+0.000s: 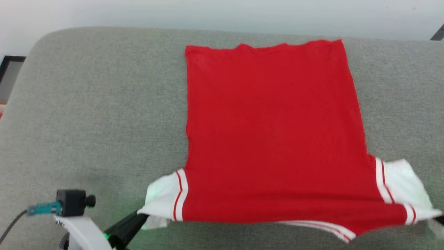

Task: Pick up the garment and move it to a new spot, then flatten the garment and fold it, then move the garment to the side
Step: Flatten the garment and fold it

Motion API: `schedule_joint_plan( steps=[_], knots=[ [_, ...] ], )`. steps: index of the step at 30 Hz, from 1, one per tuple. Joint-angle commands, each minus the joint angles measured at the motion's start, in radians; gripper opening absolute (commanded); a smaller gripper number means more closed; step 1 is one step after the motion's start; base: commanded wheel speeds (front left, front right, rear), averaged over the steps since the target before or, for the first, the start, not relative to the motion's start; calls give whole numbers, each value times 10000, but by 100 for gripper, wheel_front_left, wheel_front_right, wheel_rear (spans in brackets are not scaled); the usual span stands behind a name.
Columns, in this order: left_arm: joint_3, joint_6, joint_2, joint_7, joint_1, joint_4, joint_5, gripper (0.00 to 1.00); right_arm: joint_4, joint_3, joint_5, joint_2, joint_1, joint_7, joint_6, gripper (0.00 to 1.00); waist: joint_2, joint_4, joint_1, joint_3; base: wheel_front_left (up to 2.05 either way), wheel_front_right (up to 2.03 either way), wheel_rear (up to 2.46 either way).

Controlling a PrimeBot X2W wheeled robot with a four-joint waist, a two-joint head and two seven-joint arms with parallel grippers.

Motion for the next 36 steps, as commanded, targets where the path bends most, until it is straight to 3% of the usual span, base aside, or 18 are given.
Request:
schedule_joint_plan(
  steps=[1, 8, 12, 16, 22, 26, 30, 31, 32, 33, 36],
  knots=[
    [26, 123, 215, -99, 212, -115, 61, 0, -132, -153, 123, -232, 359, 86, -36, 0, -1, -42, 0, 9, 0, 0, 0],
    [-146, 573, 761, -113, 819, -1283, 94, 0, -1380, -884, 302, -810, 2043, 392, -30, 0, -1, -173, 0, 81, 0, 0, 0],
    [-307, 727, 465, 127, 678, -1119, 225, 0, -1380, -1331, -136, -375, 2416, 644, -28, 0, -1, -168, 0, 97, 0, 0, 0],
    [-480, 798, -88, 470, 377, -495, 480, 0, -1347, -1470, -1024, 503, 2291, 1573, -27, 0, -1, -146, 0, 150, 0, 0, 0],
    [-721, 659, -1086, 781, 31, 818, 796, 0, -382, -1341, -2555, 2413, 1615, 2969, -25, 0, -1, -56, 0, 344, 0, 0, 0],
    [-881, 595, -1636, 897, -115, 1595, 983, 0, 356, -1253, -3111, 3570, 1300, 3343, -25, 0, -1, 49, 0, 425, 0, 0, 0],
    [-919, 431, -1990, 954, -217, 1989, 967, 0, 905, -1283, -3706, 4198, 1089, 3304, -39, 0, -1, 65, 0, 492, 0, 0, 0],
    [-907, 409, -2011, 931, -215, 2065, 970, 0, 962, -1326, -3779, 4337, 1027, 3235, -42, 12, -1, 30, 0, 505, 0, 0, 0],
    [-900, 401, -2017, 909, -204, 2126, 974, 0, 994, -1389, -3841, 4433, 974, 3155, -42, 41, -1, -19, 0, 522, 0, 0, 0],
    [-883, 389, -2016, 871, -174, 2167, 969, 0, 1041, -1537, -3893, 4517, 907, 3029, -54, 100, -1, -81, 0, 535, 0, 0, 0],
    [-846, 380, -2032, 828, -175, 2170, 974, 0, 1032, -2029, -3884, 4504, 843, 2824, -99, 100, -1, -232, 0, 582, 0, 0, 0]
  ],
)
